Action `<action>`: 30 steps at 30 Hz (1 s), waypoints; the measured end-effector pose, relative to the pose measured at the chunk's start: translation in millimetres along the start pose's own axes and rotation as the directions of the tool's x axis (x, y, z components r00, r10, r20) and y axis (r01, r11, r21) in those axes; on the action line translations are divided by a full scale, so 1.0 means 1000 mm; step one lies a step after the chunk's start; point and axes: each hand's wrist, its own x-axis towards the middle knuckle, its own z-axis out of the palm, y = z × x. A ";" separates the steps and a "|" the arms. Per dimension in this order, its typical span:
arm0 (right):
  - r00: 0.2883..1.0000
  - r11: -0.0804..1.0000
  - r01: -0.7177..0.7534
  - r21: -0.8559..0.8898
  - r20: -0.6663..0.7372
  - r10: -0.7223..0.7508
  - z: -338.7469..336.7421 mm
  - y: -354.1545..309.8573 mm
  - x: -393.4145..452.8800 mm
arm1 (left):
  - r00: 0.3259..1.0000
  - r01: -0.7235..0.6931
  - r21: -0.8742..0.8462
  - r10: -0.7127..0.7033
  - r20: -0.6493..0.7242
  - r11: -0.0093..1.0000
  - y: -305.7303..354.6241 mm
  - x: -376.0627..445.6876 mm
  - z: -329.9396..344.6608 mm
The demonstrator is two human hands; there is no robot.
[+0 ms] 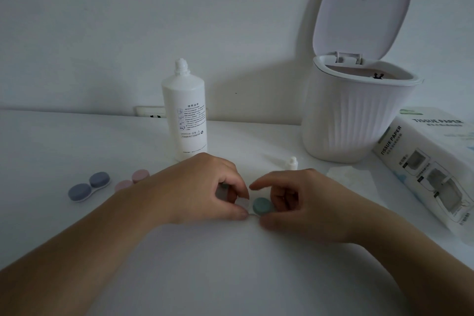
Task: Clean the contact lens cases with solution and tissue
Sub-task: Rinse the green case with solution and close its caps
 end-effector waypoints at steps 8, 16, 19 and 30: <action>0.998 1.000 0.015 0.007 -0.062 -0.014 0.003 0.001 0.000 | 1.000 0.000 -0.002 0.000 -0.007 1.000 0.000 0.003 0.001; 0.998 1.000 0.028 -0.006 -0.063 -0.029 0.002 -0.001 -0.002 | 0.999 -0.012 -0.009 0.011 -0.045 1.000 -0.002 0.001 0.002; 0.998 0.999 0.030 -0.035 -0.061 -0.032 -0.002 -0.001 -0.003 | 0.976 -0.046 -0.058 0.033 -0.217 0.997 -0.006 -0.002 -0.006; 0.999 0.999 0.016 -0.031 -0.043 -0.017 -0.002 0.002 -0.002 | 0.980 0.104 0.084 -0.088 -0.178 0.991 -0.017 0.000 -0.003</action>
